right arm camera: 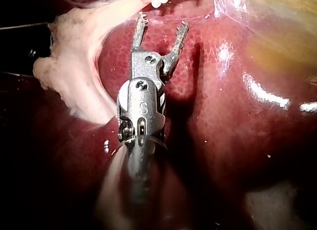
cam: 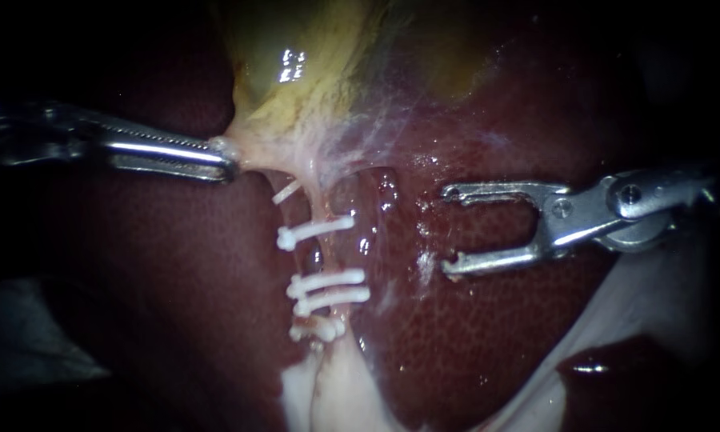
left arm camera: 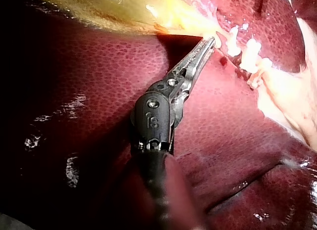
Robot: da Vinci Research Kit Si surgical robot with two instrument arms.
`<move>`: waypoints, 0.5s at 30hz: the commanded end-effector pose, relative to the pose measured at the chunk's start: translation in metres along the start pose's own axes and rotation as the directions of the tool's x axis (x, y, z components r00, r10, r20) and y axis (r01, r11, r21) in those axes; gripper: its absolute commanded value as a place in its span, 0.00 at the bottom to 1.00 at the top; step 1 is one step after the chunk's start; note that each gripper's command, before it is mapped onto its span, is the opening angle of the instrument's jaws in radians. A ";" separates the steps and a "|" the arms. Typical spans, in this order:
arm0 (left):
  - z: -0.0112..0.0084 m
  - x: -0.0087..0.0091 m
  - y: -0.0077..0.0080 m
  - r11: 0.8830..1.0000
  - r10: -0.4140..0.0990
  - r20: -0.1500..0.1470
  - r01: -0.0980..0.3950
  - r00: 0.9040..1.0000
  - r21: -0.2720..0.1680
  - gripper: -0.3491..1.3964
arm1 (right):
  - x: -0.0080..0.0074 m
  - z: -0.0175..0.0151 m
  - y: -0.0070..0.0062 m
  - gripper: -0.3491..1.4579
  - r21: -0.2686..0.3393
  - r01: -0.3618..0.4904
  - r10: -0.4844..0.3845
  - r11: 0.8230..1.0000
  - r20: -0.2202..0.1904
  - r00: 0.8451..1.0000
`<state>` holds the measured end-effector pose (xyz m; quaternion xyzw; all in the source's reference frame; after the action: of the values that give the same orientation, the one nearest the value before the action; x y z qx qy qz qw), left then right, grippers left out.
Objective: Going back third clip right tube
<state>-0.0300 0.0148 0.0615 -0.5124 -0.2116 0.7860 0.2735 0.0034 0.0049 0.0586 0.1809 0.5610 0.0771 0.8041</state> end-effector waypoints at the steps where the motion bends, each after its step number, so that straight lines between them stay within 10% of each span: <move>1: 0.0001 -0.0001 -0.0002 1.000 0.000 0.000 0.000 1.000 0.001 0.00 | 0.0000 -0.0001 0.0000 0.47 0.000 0.002 -0.002 1.000 0.000 1.000; 15: 0.0052 -0.0028 -0.0027 1.000 0.009 0.010 -0.009 1.000 0.017 0.00 | -0.0001 -0.0006 -0.0004 0.47 0.004 0.010 -0.010 1.000 -0.001 1.000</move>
<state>-0.0334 0.0148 0.0671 -0.5073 -0.2034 0.7919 0.2723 0.0027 0.0047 0.0584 0.1798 0.5621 0.0719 0.8041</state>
